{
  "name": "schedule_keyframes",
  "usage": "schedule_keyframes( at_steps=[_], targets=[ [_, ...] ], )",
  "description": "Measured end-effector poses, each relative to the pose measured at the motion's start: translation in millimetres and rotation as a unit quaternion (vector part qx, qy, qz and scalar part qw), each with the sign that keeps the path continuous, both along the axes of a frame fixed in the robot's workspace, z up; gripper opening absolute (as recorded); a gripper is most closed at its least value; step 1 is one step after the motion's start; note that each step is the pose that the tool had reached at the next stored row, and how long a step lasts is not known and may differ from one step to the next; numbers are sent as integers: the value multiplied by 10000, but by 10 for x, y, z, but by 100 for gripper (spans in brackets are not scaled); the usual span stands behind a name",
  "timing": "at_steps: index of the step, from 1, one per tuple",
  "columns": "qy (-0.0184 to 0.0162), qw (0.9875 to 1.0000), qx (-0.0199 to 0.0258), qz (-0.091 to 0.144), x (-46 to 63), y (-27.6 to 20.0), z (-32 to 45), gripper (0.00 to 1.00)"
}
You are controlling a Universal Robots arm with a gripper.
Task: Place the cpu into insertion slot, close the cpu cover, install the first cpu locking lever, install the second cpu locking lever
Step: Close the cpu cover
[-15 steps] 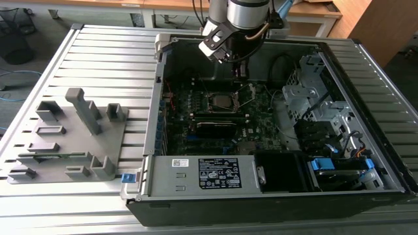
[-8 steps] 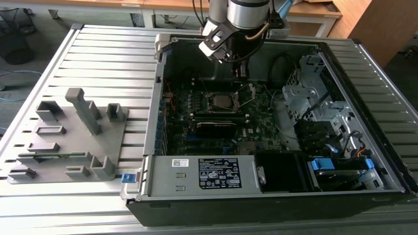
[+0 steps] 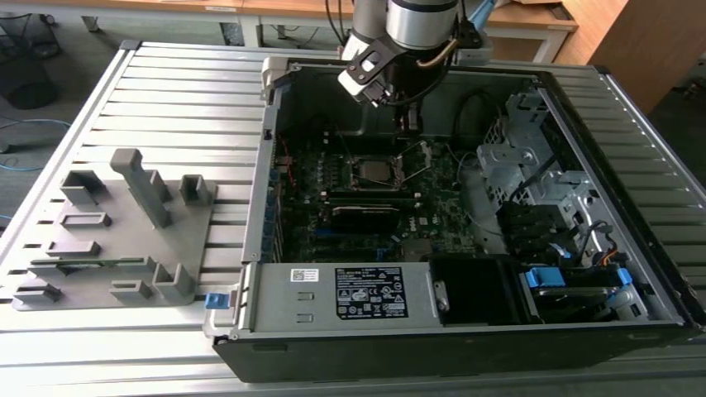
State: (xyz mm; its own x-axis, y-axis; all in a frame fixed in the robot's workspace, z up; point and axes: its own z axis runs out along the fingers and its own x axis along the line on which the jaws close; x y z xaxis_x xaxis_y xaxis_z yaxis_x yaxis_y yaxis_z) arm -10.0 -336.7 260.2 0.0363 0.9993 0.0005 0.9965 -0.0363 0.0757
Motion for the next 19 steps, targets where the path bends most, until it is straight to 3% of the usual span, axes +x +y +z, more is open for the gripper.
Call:
schedule_keyframes(
  at_steps=[7, 19],
  targets=[
    [0, 10000, 0, 0, 113, 0, 0, 11],
    [0, 10000, 0, 0, 158, 0, -1, 11]
  ],
)
